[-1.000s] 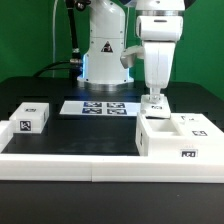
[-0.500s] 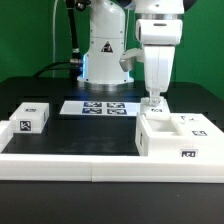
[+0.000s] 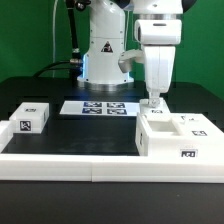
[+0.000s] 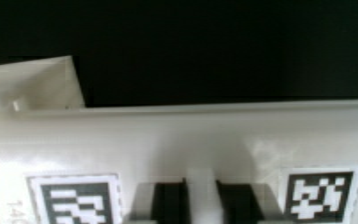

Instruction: Assemble cabinet

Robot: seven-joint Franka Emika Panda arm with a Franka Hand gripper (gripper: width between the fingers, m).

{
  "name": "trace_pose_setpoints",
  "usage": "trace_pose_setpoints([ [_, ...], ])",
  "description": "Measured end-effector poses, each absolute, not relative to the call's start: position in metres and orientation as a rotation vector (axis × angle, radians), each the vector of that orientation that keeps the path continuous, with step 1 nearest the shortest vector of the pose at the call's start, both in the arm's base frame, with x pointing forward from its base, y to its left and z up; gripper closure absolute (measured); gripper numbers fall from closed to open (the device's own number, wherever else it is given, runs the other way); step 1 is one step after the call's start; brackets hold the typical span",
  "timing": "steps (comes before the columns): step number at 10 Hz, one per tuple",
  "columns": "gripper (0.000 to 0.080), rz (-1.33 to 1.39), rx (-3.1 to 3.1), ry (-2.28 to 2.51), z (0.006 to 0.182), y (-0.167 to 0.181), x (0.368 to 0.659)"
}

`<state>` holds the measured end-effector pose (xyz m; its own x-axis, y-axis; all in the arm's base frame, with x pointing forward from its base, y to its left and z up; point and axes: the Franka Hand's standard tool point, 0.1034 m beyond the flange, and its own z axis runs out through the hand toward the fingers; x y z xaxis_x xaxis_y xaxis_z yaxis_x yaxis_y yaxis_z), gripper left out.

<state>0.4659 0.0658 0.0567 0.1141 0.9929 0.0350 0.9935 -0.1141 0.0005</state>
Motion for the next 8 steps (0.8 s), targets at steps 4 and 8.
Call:
trace_pose_setpoints([
  [4,0.0729,-0.067,-2.268,-2.149,0.057,0.062,0.486],
  [8,0.0729,-0.077,-2.252,-2.170,0.058,0.059,0.511],
])
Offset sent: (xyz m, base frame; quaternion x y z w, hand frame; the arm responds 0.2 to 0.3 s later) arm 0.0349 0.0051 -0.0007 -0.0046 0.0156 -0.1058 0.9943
